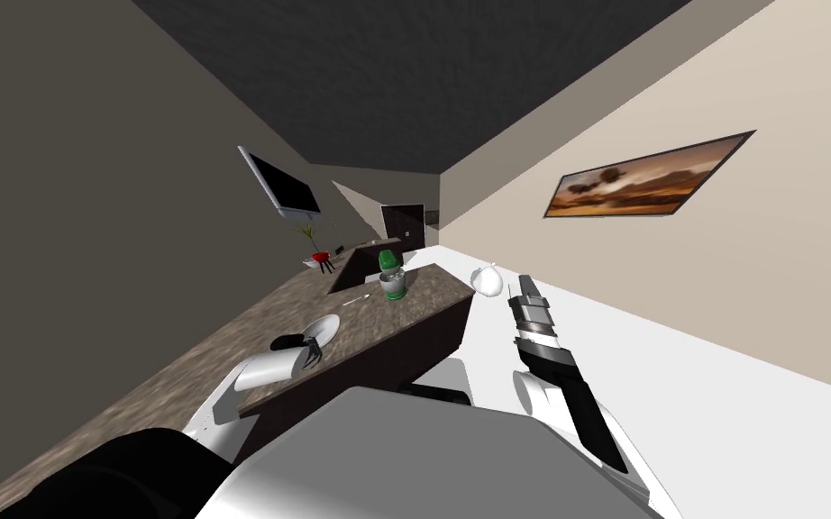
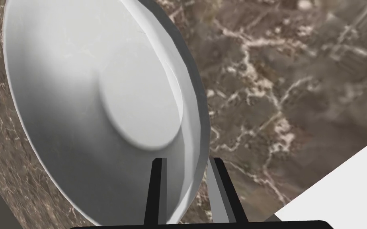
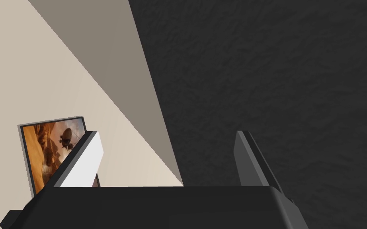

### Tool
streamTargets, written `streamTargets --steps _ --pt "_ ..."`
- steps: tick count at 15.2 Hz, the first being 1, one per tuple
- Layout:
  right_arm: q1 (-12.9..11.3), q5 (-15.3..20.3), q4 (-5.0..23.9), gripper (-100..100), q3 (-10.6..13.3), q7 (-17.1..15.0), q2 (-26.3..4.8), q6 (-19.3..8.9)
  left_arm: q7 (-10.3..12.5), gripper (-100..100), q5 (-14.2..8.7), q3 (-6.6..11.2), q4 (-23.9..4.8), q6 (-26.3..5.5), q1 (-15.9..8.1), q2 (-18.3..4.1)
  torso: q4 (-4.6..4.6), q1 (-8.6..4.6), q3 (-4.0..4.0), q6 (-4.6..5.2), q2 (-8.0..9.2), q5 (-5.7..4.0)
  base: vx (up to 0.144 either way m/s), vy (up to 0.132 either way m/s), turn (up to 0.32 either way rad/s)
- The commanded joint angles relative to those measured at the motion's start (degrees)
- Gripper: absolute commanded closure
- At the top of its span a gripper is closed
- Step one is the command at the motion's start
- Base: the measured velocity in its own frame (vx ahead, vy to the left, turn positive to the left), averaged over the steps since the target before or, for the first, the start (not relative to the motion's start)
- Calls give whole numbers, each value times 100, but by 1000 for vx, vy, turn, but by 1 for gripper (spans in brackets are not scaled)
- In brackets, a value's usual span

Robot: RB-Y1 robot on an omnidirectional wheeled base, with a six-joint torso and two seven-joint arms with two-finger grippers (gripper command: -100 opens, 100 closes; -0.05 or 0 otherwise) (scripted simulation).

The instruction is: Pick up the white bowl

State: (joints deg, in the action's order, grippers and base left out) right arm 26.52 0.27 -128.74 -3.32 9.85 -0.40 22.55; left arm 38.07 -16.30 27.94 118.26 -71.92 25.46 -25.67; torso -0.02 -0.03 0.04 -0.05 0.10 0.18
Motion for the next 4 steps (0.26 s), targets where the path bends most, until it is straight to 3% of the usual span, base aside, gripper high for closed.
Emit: streamTargets --steps 1,3,4 --pt "0 0 0 0 0 0 0 0 59 100 -49 20 176 -144 69 -7 0 0 0 0 0 0 0 0 0" --pt "0 0 0 0 0 0 0 0 119 100 -95 50 374 -293 129 -40 2 -4 3 -1 4 -3 0 0 0" --pt "0 0 0 0 0 0 0 0 76 100 -66 29 255 -187 101 -17 3 -5 4 -1 6 -4 0 0 0"
